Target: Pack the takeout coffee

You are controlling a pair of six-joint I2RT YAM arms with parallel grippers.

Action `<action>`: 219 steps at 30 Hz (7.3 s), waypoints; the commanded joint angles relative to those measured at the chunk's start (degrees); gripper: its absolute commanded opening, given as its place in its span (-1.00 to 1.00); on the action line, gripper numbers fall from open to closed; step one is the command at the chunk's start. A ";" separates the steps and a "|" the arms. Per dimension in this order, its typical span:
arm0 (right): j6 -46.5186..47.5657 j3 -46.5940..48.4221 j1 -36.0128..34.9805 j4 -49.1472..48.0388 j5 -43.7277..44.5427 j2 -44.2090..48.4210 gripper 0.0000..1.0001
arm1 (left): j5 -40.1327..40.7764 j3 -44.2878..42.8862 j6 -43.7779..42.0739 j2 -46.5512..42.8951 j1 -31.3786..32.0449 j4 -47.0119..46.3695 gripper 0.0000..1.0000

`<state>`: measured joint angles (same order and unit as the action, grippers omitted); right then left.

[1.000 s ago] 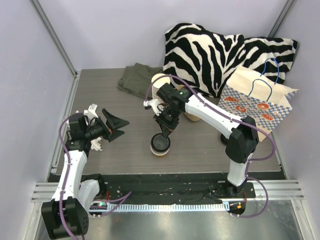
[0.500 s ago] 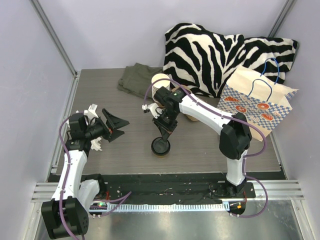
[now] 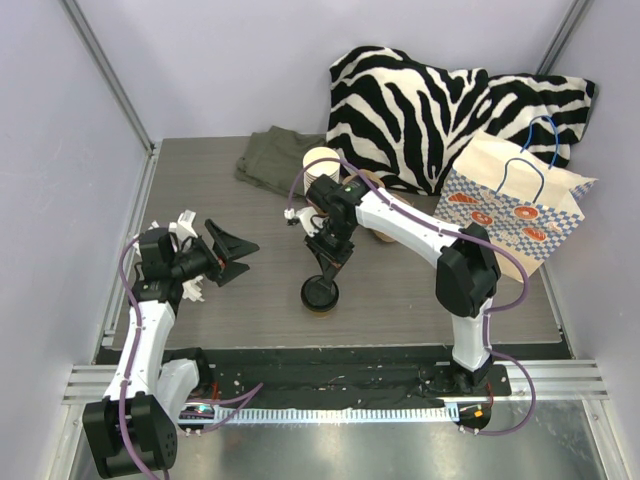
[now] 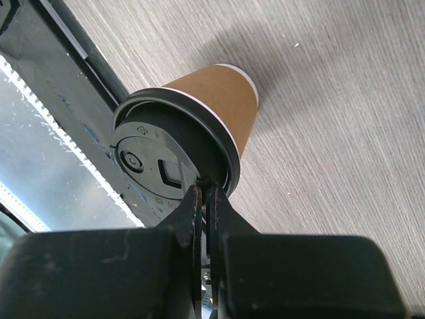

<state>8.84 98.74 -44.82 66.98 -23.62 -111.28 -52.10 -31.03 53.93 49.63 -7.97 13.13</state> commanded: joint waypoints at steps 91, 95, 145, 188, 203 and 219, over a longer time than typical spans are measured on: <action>-30.11 -22.10 14.50 -40.35 -25.96 2.92 -0.98 | 3.76 -14.40 -3.84 18.40 23.96 -15.93 -0.88; -29.94 -21.92 14.06 -39.30 -23.50 2.91 -0.98 | 3.93 -17.13 -2.70 21.73 26.25 -17.52 -1.00; -34.76 -22.45 13.27 -44.66 -29.37 15.22 -0.98 | 7.09 -17.31 -6.10 37.12 29.85 -16.74 -1.00; -31.80 -33.08 18.01 -47.21 -27.73 8.55 -0.98 | 8.33 -15.56 -8.67 40.37 29.06 -11.46 -1.00; -33.53 -26.06 18.27 -44.57 -31.58 15.38 -0.98 | 8.50 -16.08 -10.16 40.64 28.97 -9.79 -1.00; -44.08 -28.95 17.66 -59.51 -27.36 6.71 -0.98 | 8.24 -16.00 -10.78 41.43 28.97 -9.34 -1.00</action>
<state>-33.17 72.10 -26.85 11.16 -52.93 -100.66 -47.35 -47.13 46.00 89.30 21.23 -0.14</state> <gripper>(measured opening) 0.029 0.013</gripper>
